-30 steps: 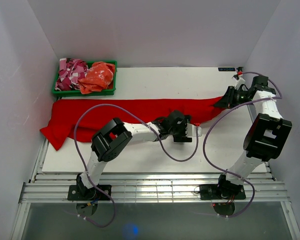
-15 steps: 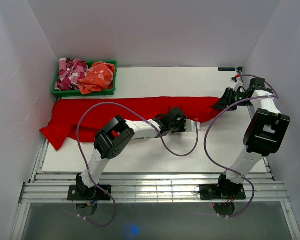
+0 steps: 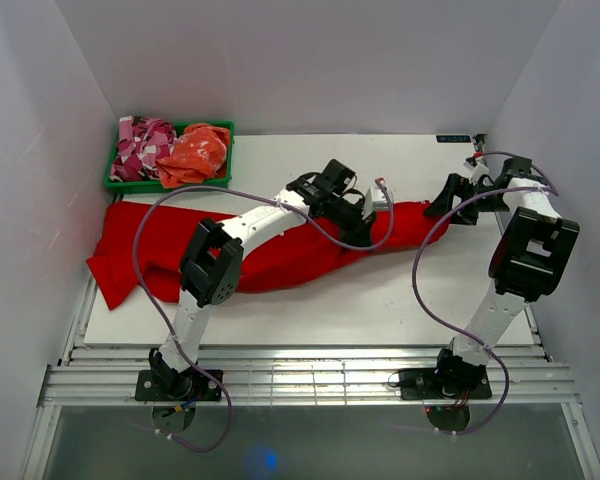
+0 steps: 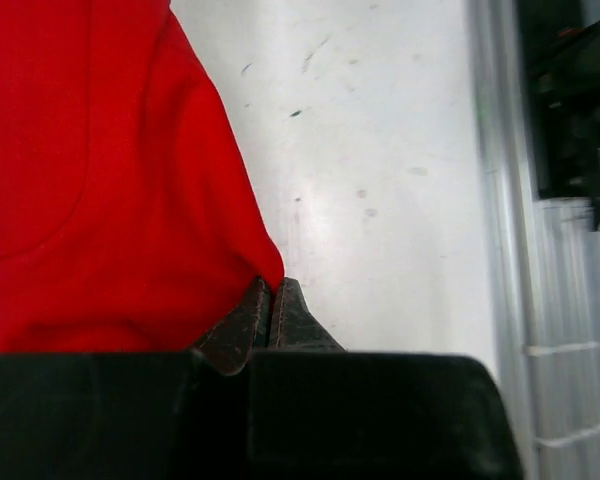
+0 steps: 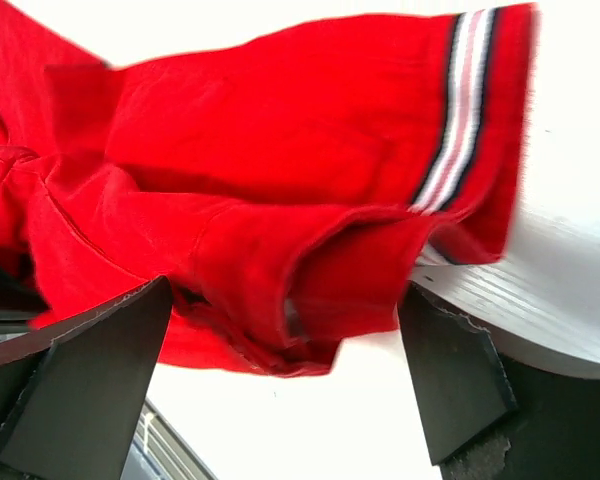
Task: Fold and stack the trousers
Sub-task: Flatten the trousers out
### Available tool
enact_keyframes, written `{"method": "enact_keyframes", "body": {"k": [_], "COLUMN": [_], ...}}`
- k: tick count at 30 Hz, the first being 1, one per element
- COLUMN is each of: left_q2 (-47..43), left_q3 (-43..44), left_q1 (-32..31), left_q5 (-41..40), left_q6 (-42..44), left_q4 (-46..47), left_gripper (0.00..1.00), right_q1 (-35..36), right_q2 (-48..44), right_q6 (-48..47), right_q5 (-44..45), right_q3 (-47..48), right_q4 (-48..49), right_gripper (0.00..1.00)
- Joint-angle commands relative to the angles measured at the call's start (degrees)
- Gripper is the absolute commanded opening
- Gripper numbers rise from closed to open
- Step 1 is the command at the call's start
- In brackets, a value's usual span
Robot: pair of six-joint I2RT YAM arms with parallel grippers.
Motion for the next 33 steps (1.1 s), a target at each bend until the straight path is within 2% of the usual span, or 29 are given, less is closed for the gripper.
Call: {"method": "enact_keyframes", "body": {"k": [1, 5, 7, 13, 16, 18, 20, 22, 27, 31, 33], "left_q2": [2.46, 3.78, 4.13, 9.12, 13.08, 14.41, 15.82, 16.0, 18.28, 19.34, 19.34], "left_q3": [5.48, 6.63, 6.63, 10.04, 12.77, 14.63, 15.15, 14.63, 14.36, 14.81, 14.63], "left_q1": [3.32, 7.88, 9.3, 15.27, 17.91, 19.32, 20.11, 20.29, 21.25, 21.7, 21.96], "left_q5": [20.69, 27.38, 28.18, 25.29, 24.76, 25.54, 29.75, 31.87, 37.58, 39.61, 39.61], "left_q6": [-9.94, -17.05, -19.09, -23.49, -25.42, -27.78, -29.56, -29.03, -29.47, -29.56, -29.38], "left_q4": [-9.59, -6.96, -5.55, -6.68, -6.95, -5.64, -4.23, -4.23, -3.96, -3.96, -3.96], "left_gripper": [0.0, 0.0, 0.0, 0.0, 0.02, 0.01, 0.0, 0.0, 0.0, 0.0, 0.0], "right_q1": [-0.99, -1.61, -2.13, -4.07, -4.07, -3.98, -3.98, -3.98, -3.45, -1.44, -0.64], "right_q2": [0.47, 1.0, 0.56, -1.73, -1.11, 0.12, 0.64, 0.21, -2.69, -6.03, -6.74], "right_q6": [-2.24, -4.34, -6.27, -16.99, -21.22, -23.15, -24.47, -26.58, -29.65, -34.93, -37.48], "right_q5": [0.99, 0.47, -0.32, -6.12, -6.47, -7.96, -8.76, -8.68, -5.43, -2.79, -2.69], "right_q3": [1.6, 1.95, 1.26, -0.16, 0.81, 2.03, 2.04, 0.29, -4.72, -10.34, -11.23], "right_q4": [1.81, 1.72, 1.72, -0.2, -3.27, -5.12, -5.92, -4.61, 5.56, 14.63, 14.65], "right_gripper": [0.98, 1.0, 0.96, 0.95, 0.86, 0.84, 0.84, 0.86, 0.87, 0.84, 0.82]}}
